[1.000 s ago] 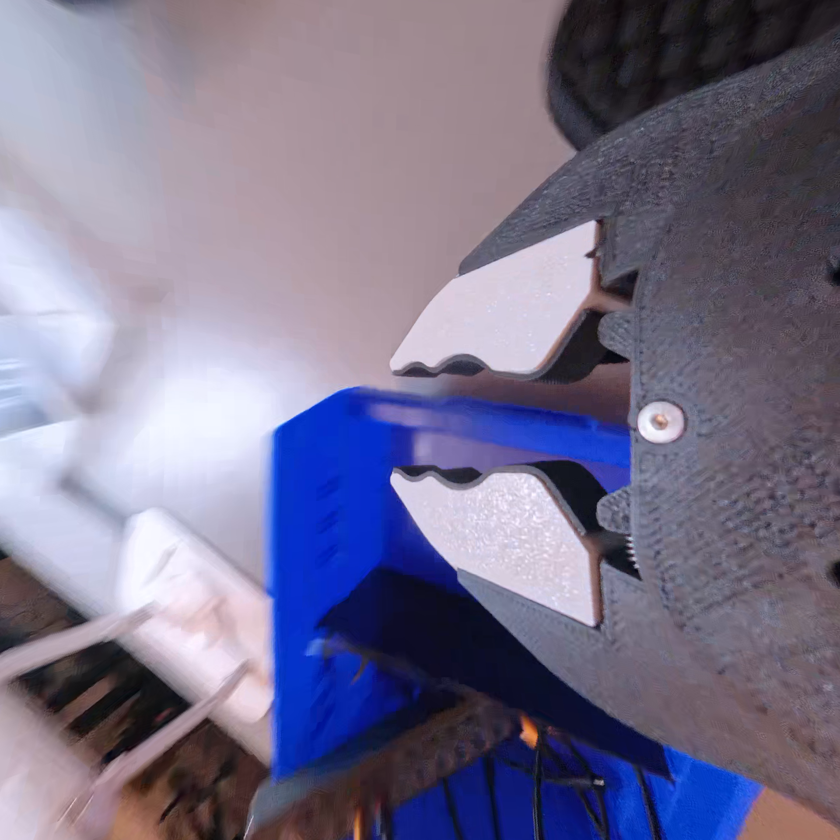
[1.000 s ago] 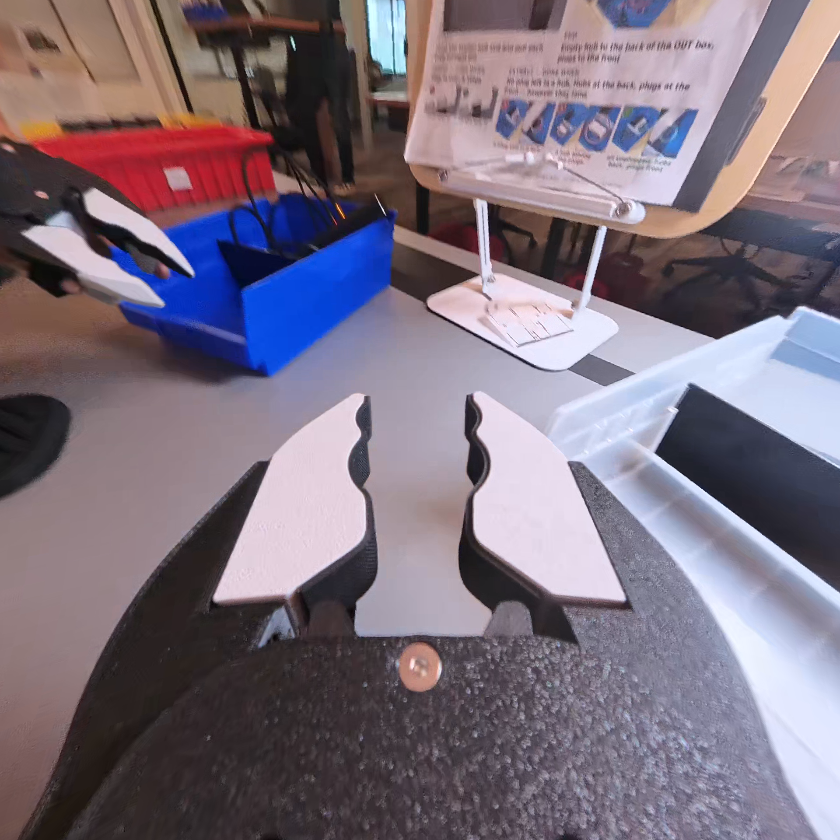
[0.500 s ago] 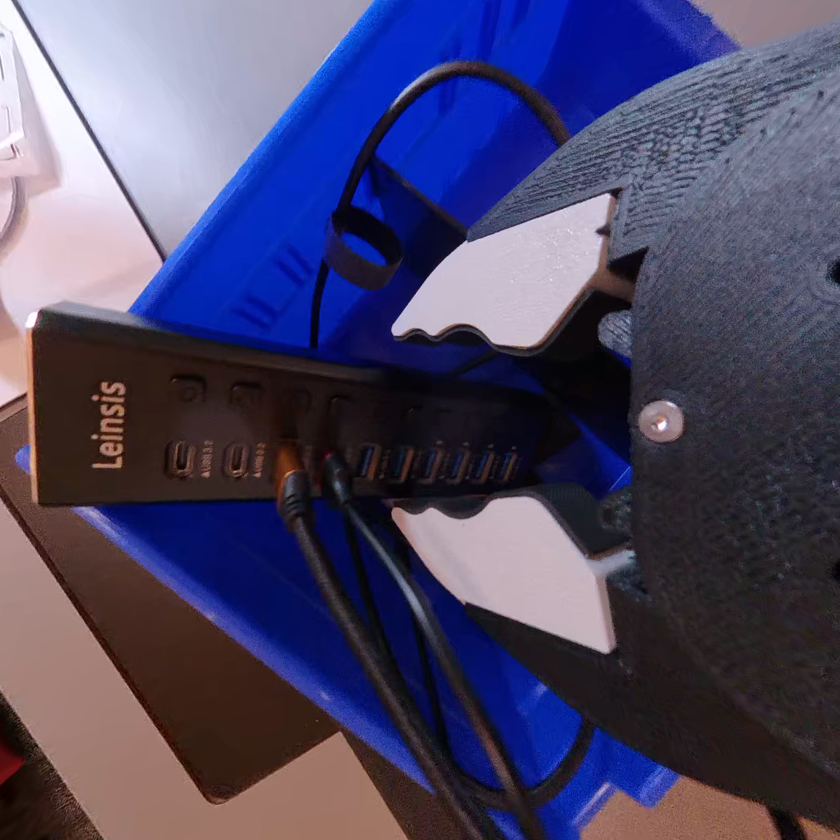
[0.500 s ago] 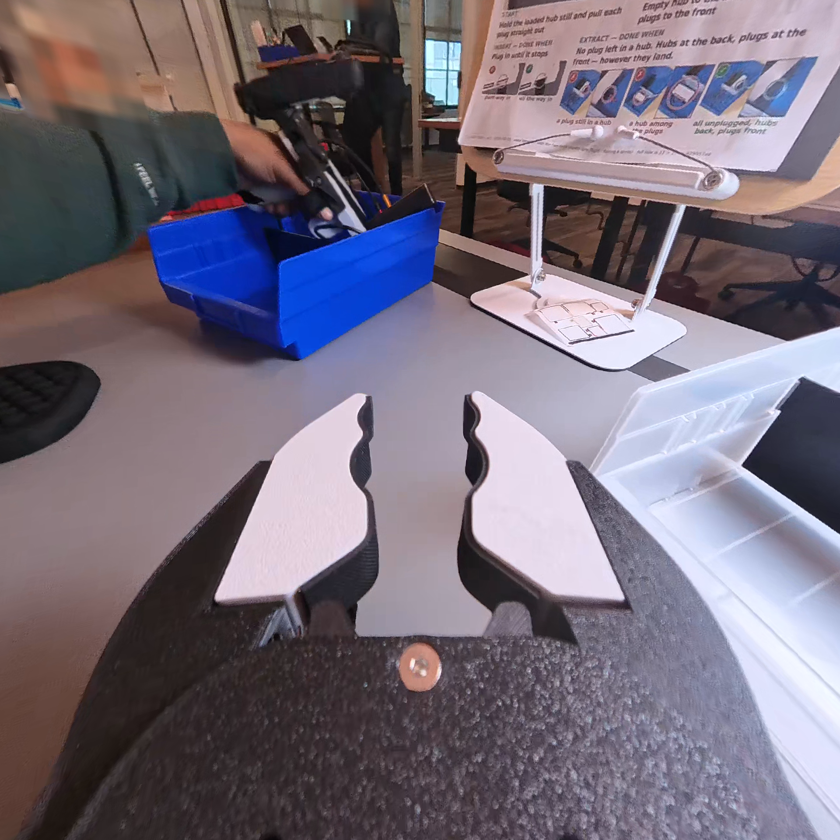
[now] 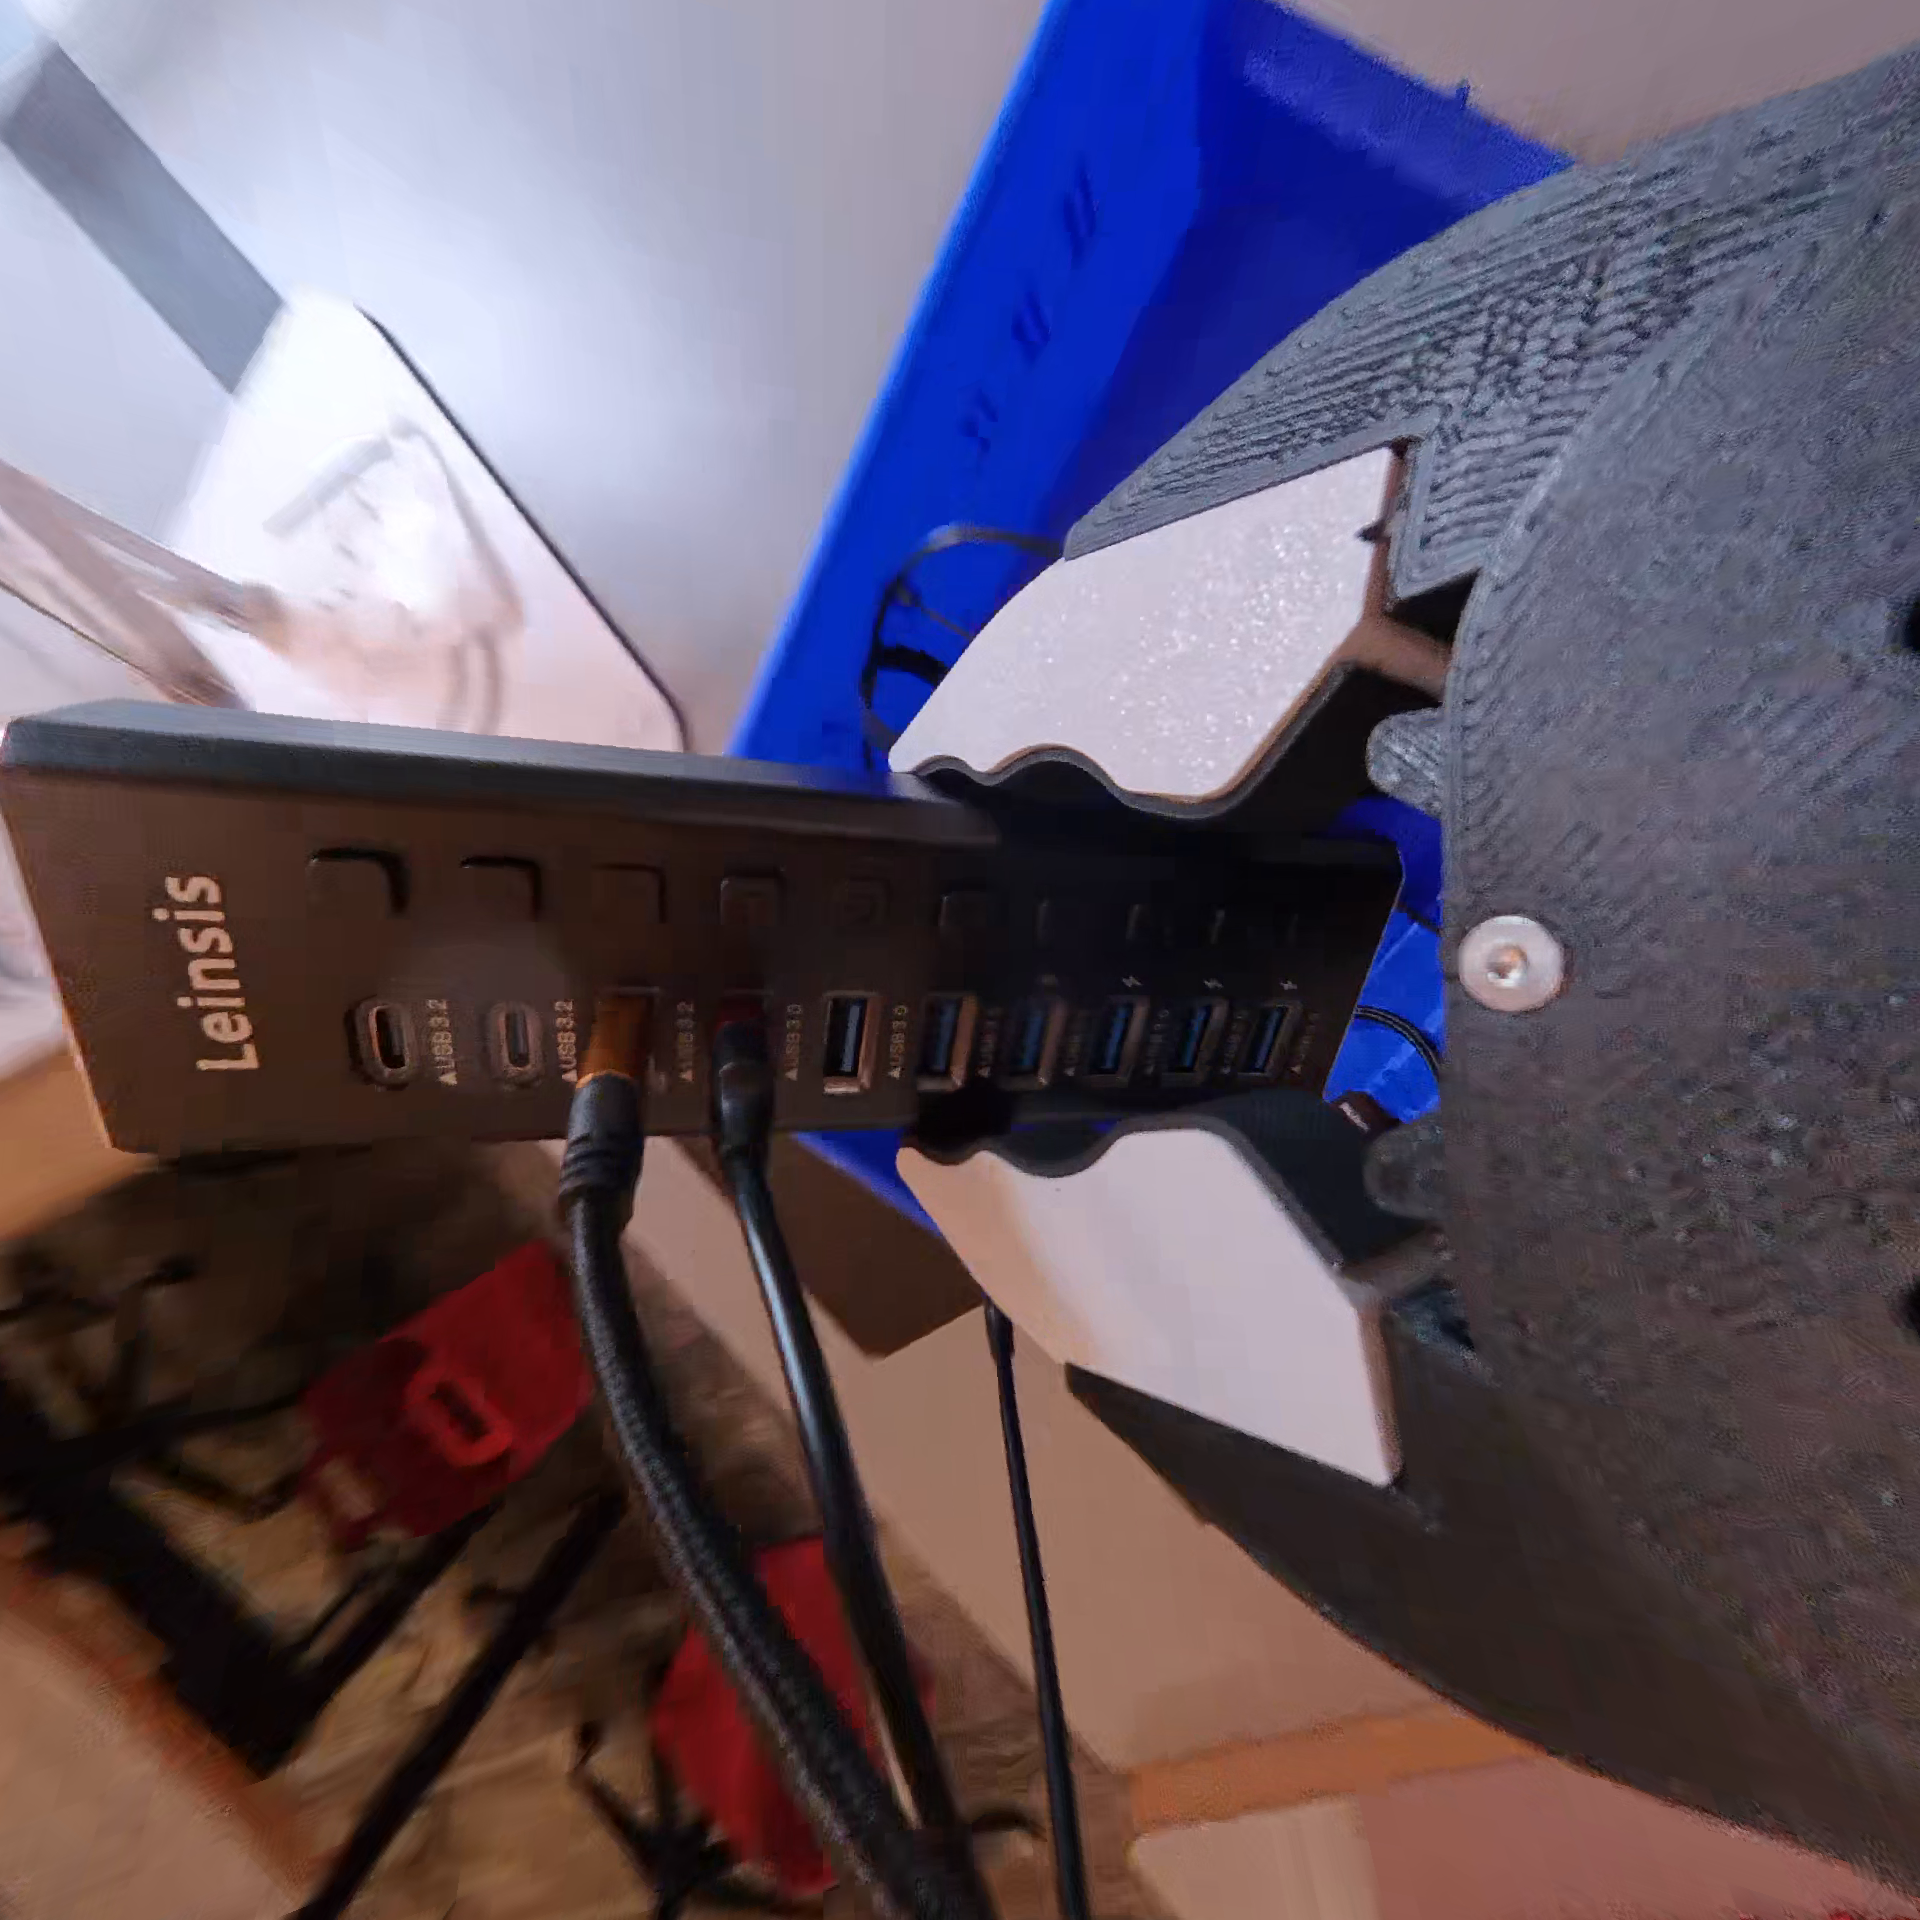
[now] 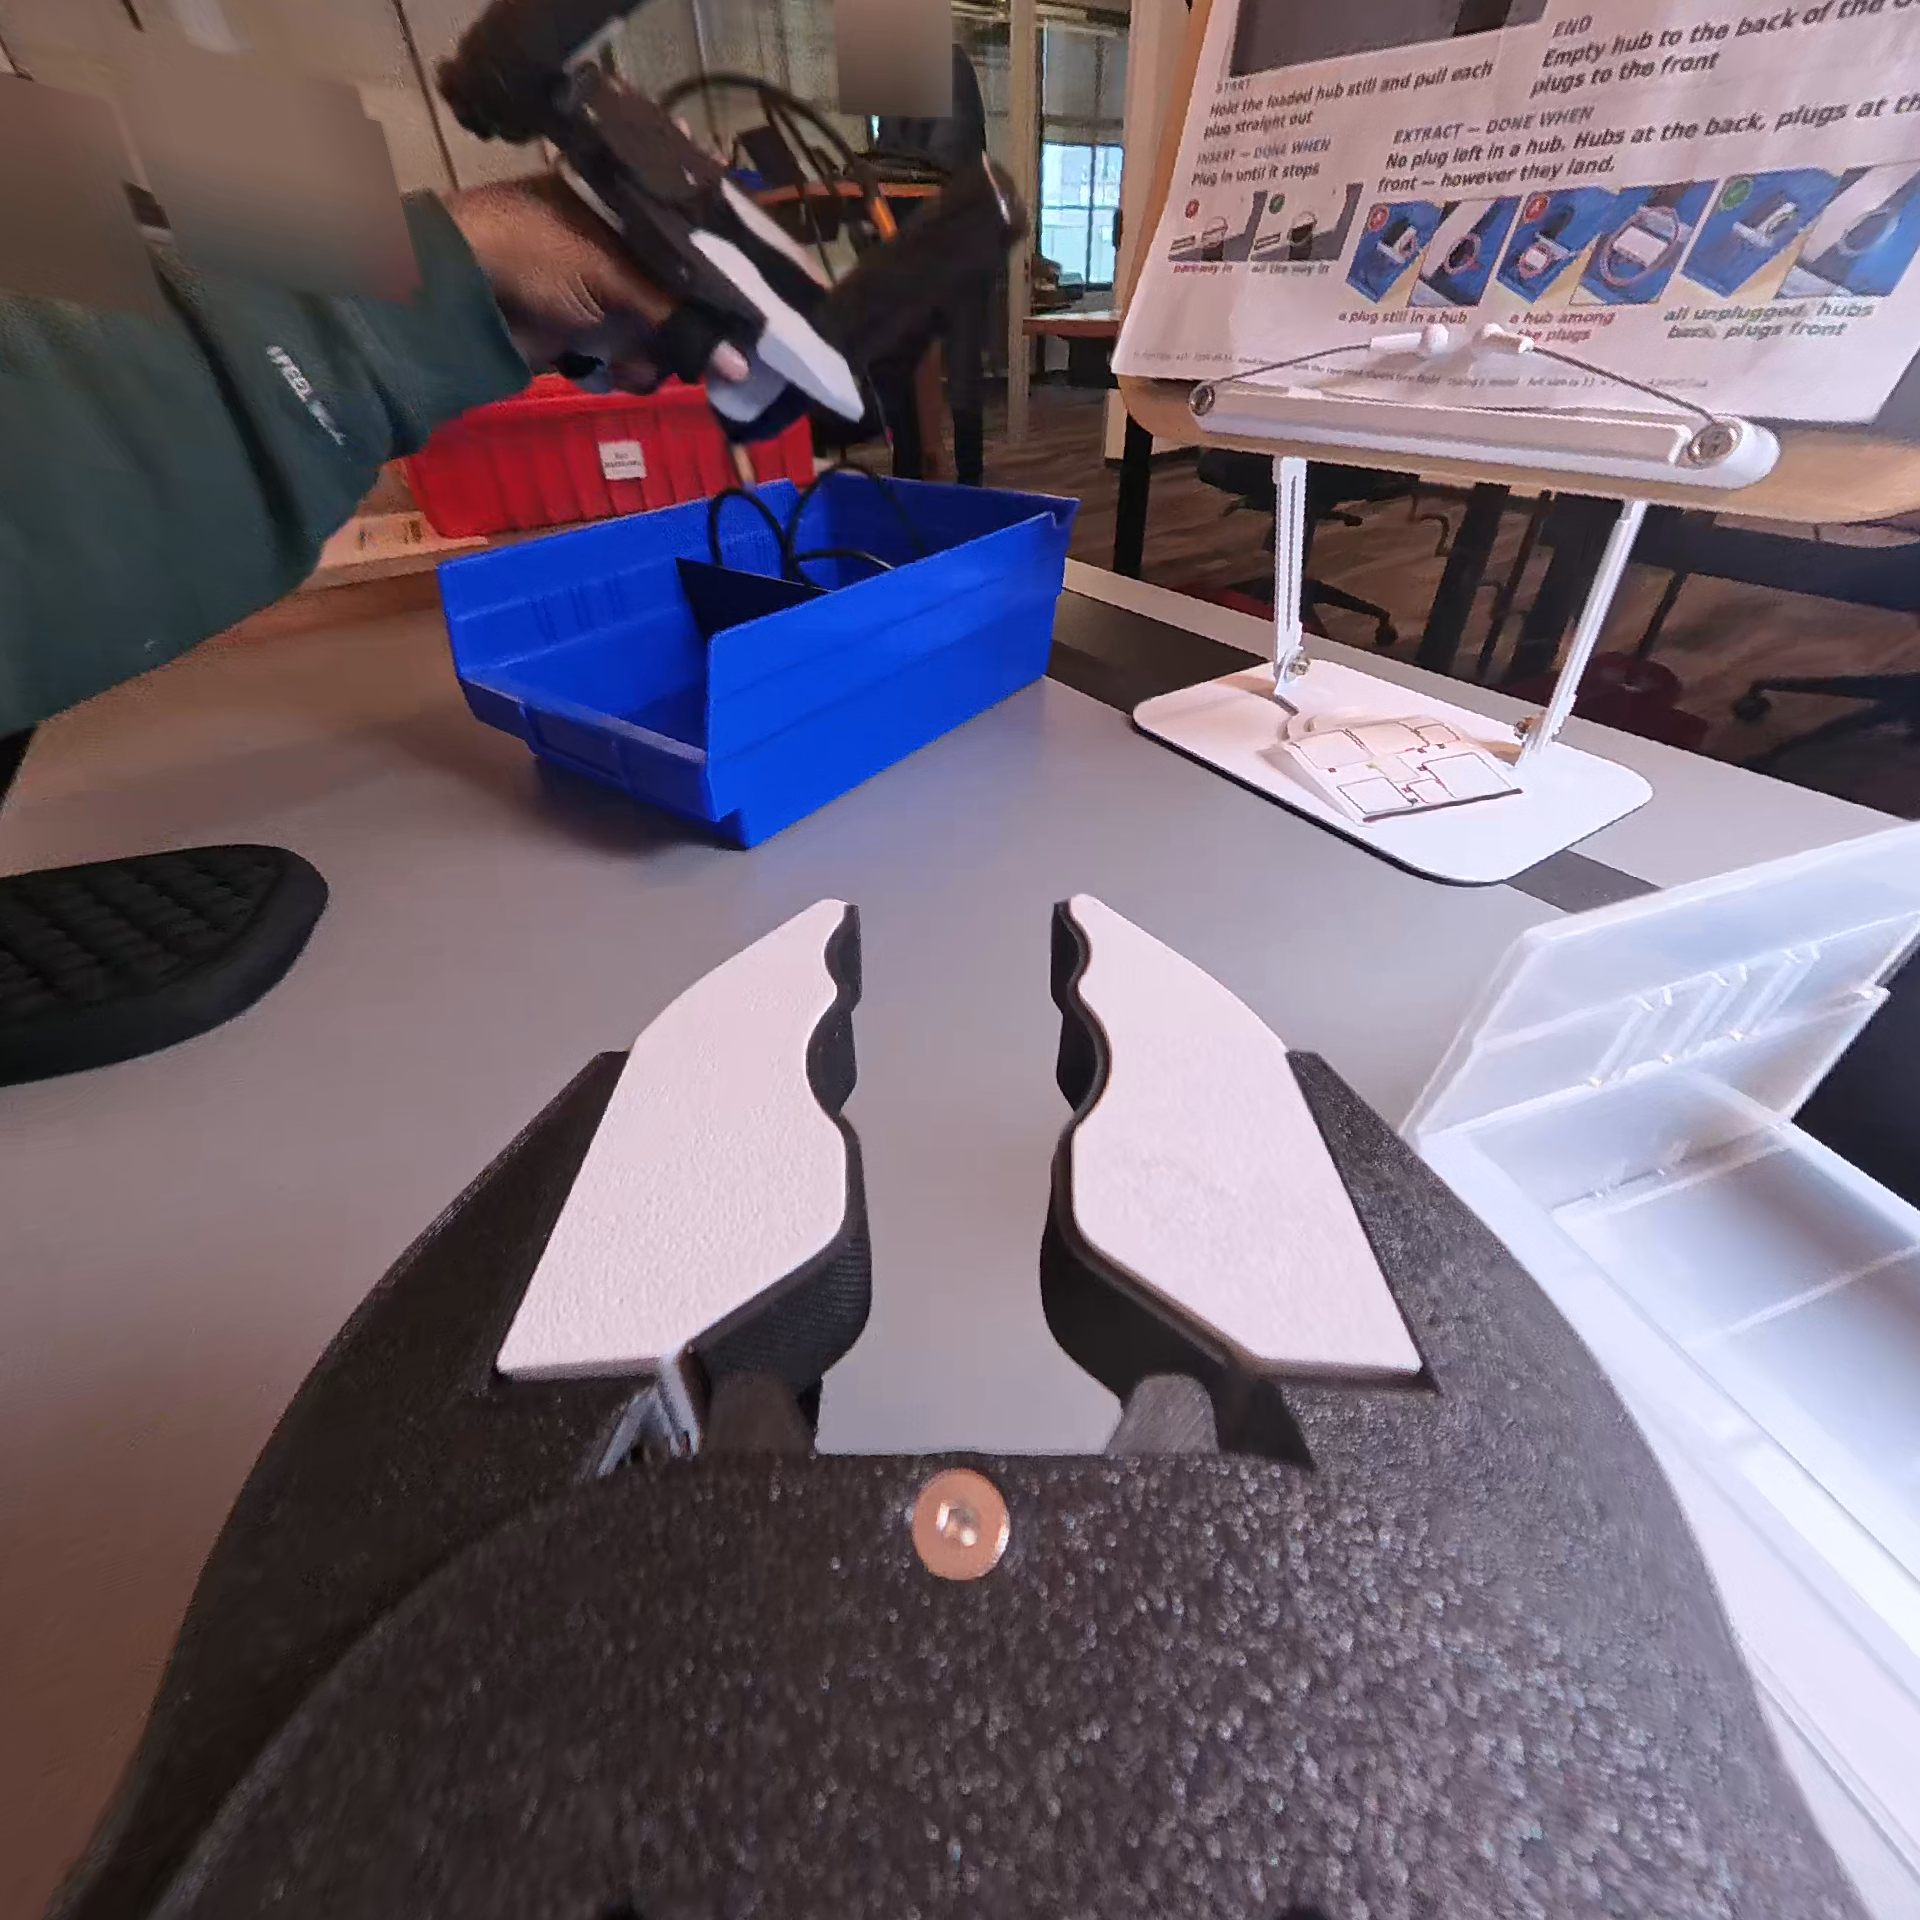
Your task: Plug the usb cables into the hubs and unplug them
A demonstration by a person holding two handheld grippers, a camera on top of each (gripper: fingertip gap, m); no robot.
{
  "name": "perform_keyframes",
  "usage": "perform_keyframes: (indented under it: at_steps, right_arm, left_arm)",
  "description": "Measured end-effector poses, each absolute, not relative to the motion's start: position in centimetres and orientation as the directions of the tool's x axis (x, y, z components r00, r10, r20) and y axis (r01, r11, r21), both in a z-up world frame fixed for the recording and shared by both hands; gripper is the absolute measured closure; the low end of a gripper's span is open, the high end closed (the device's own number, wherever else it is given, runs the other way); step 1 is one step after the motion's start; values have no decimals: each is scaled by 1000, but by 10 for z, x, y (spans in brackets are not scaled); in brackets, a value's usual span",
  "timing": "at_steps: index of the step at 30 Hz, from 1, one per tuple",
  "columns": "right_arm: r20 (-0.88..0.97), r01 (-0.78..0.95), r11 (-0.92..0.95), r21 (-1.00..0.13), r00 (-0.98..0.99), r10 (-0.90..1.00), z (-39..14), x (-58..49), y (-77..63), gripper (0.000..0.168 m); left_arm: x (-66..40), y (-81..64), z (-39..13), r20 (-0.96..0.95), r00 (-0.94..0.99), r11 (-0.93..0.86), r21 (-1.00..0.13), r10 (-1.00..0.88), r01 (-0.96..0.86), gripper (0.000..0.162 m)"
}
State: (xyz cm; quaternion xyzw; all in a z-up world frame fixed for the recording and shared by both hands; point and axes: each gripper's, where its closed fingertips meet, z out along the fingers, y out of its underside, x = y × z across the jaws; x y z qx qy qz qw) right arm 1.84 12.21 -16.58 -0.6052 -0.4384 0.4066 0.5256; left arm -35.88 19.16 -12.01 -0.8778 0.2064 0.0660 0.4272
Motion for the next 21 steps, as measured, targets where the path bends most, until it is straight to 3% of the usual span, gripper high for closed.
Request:
perform_keyframes:
  at_steps: [5, 11, 15, 21]
  right_arm:
    - [-62, 42, -72, -997, 194, 979, -144, -2, 97, 129]
    - [-136, -26, -135, -991, 33, 990, -107, -34, 46, 93]
    - [-122, -47, -126, -991, -88, 989, -89, -40, 17, 75]
    - [-90, 39, -86, -995, -119, 989, -104, -38, 2, 85]
  left_arm:
    - [-251, 146, -62, -331, 812, -302, -807, -481, -507, 100]
    - [-82, 72, -88, -249, 589, -77, -878, -769, -472, 100]
    - [-10, 33, -110, -176, 456, -21, -919, -872, -393, 100]
    - [20, 22, -149, -117, 440, -69, -920, -890, -385, 100]
